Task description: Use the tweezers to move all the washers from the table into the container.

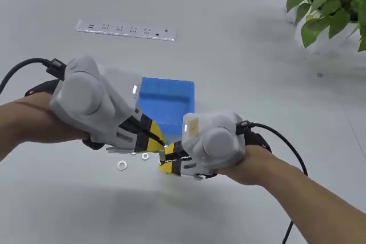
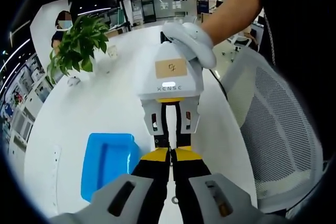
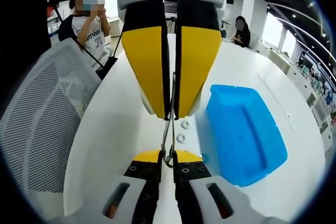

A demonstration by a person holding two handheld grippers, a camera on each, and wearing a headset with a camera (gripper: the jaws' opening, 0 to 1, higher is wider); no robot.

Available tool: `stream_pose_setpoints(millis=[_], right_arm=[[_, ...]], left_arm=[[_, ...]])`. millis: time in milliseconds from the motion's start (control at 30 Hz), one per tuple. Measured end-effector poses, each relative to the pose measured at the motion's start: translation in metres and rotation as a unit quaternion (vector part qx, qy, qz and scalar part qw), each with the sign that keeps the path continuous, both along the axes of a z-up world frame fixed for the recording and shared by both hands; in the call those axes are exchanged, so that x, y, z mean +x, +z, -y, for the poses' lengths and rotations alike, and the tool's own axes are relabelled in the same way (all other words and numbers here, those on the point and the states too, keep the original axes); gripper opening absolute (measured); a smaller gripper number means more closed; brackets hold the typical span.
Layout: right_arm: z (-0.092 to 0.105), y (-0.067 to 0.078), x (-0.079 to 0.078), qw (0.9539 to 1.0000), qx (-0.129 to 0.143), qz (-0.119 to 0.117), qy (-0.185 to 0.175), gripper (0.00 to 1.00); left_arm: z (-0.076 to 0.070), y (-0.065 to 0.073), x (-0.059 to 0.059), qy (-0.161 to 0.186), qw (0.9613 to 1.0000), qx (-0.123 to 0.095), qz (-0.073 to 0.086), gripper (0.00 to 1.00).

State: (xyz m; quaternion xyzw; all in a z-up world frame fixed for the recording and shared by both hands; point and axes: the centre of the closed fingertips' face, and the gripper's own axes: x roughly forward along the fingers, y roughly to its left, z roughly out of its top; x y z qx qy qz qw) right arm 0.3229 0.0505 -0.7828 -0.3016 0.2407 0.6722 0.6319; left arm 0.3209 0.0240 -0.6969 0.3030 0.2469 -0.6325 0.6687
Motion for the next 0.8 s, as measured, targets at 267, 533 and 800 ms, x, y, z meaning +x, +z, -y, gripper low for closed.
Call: stream_pose_setpoints(millis=[267, 533, 800], right_arm=[[-0.001, 0.013, 0.0, 1.0, 0.001, 0.007, 0.003, 0.09], [-0.001, 0.031, 0.008, 0.9998, 0.007, 0.017, -0.001, 0.09], [-0.005, 0.046, 0.018, 0.9996, 0.008, 0.029, -0.002, 0.09]], left_arm=[[-0.001, 0.013, -0.001, -0.003, 1.0, -0.002, 0.005, 0.05], [-0.002, 0.029, 0.004, -0.002, 0.9999, -0.009, 0.01, 0.05], [-0.005, 0.044, 0.014, -0.004, 0.9997, -0.012, 0.021, 0.05]])
